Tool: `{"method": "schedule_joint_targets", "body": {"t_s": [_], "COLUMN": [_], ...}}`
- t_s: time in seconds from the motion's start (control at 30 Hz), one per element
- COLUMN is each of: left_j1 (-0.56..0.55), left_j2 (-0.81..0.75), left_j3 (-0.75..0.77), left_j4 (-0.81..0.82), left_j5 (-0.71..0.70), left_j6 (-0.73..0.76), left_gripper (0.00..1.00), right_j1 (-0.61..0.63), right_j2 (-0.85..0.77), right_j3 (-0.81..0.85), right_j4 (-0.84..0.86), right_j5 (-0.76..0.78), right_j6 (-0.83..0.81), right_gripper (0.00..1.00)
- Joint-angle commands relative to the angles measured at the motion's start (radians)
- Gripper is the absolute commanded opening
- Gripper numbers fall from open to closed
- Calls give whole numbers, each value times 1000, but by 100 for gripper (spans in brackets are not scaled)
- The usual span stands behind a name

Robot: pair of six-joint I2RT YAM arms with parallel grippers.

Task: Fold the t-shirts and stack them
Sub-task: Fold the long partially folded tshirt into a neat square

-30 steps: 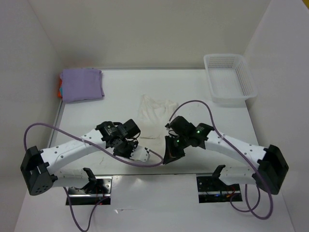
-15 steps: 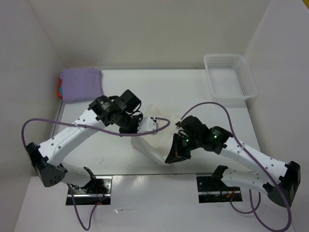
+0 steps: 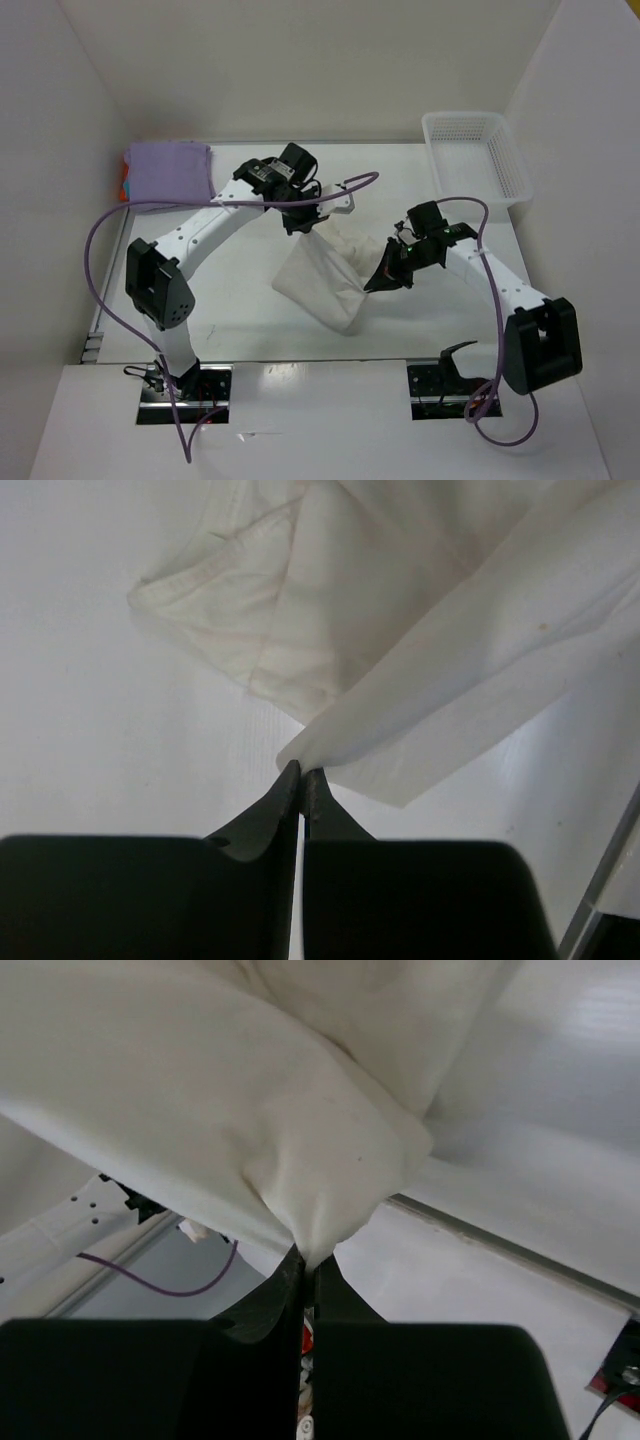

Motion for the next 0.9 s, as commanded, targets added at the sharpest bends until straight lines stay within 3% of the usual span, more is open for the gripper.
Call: {"method": "schedule_joint_targets", "body": {"t_s": [0.0, 0.6, 0.73, 0.77, 0.87], "left_j1": [28, 46, 46, 57, 67], "left_j2": [45, 189, 221, 249, 293], "left_j3": [63, 24, 1, 1, 1], "left_j4": [122, 383, 458, 467, 513], "left_j5": [-26, -151, -201, -201, -259], "left_j6": [-63, -236, -254, -267, -282], "left_gripper": [0, 0, 2, 6, 12], "right_j1": [-46, -279, -322, -322, -322], "right_j2": [77, 444, 522, 533, 565], "right_j3": [55, 208, 240, 240, 289], "right_j4": [-12, 144, 214, 256, 348], "right_j5": [-46, -109, -109, -109, -123], "right_j6": [-127, -237, -208, -199, -159], "right_gripper": [0, 0, 22, 37, 43]}}
